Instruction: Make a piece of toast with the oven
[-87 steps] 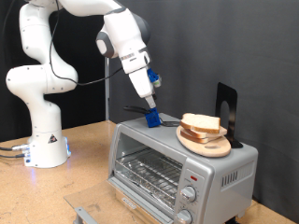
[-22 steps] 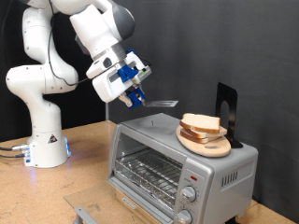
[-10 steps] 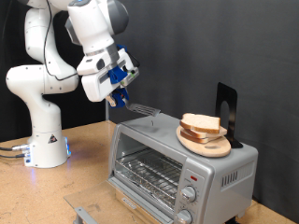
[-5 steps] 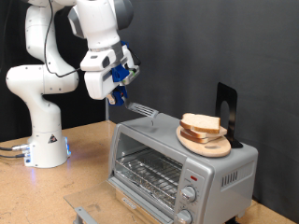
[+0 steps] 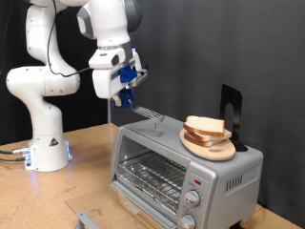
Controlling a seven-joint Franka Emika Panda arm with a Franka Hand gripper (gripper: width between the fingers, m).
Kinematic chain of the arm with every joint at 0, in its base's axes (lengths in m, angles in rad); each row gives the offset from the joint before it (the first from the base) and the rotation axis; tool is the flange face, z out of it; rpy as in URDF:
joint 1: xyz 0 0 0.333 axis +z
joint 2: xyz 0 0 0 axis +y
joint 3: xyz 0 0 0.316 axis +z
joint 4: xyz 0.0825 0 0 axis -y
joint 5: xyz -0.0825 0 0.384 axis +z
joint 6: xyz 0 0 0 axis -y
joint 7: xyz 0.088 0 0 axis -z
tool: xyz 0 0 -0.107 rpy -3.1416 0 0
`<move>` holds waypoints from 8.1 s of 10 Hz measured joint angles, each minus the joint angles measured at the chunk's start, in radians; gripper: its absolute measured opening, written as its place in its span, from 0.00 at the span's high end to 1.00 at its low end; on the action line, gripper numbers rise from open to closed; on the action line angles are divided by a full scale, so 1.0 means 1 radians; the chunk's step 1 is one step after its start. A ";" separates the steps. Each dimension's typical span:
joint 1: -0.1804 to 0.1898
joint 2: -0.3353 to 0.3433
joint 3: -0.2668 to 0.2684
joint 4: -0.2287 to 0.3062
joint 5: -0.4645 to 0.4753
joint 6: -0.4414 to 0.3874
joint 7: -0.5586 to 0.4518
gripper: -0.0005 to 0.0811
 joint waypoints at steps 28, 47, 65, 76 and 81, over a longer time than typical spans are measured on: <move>-0.002 0.181 0.055 0.117 0.017 0.103 0.109 0.44; -0.002 0.178 0.074 0.115 0.050 0.106 0.113 0.44; 0.000 0.137 0.072 0.070 -0.005 0.208 0.043 0.44; -0.001 0.168 0.074 0.092 -0.006 0.225 0.091 0.44; -0.001 0.210 0.082 0.118 -0.012 0.240 0.113 0.44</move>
